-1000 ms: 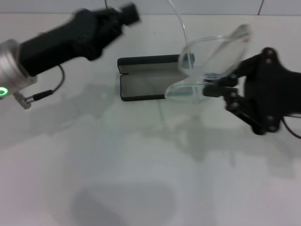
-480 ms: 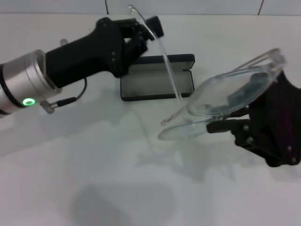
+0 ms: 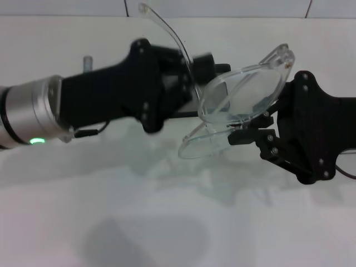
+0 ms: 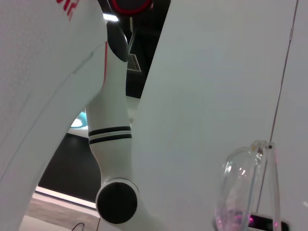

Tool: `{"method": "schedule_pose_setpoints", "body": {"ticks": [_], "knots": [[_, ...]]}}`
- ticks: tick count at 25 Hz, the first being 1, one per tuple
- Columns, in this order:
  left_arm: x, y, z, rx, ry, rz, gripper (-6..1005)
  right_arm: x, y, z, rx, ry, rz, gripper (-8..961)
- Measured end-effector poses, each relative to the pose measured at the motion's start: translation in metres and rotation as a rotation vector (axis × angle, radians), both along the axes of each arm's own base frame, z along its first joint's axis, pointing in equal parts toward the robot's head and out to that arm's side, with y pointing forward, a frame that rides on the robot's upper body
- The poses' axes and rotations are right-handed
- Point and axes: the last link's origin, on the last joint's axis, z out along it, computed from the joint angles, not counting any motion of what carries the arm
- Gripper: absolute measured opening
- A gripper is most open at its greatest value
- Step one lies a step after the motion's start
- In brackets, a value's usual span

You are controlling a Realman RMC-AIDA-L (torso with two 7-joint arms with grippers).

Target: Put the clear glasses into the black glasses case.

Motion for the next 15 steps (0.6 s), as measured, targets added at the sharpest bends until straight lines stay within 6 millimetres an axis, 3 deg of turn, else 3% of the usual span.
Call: {"method": "schedule_pose_setpoints", "body": {"ticks": [15], "knots": [[0.010,-0.005,-0.002,0.001,0.018,-0.080,53,-0.002,0.013,-0.005,0.016,-0.042,-0.075,39]]}}
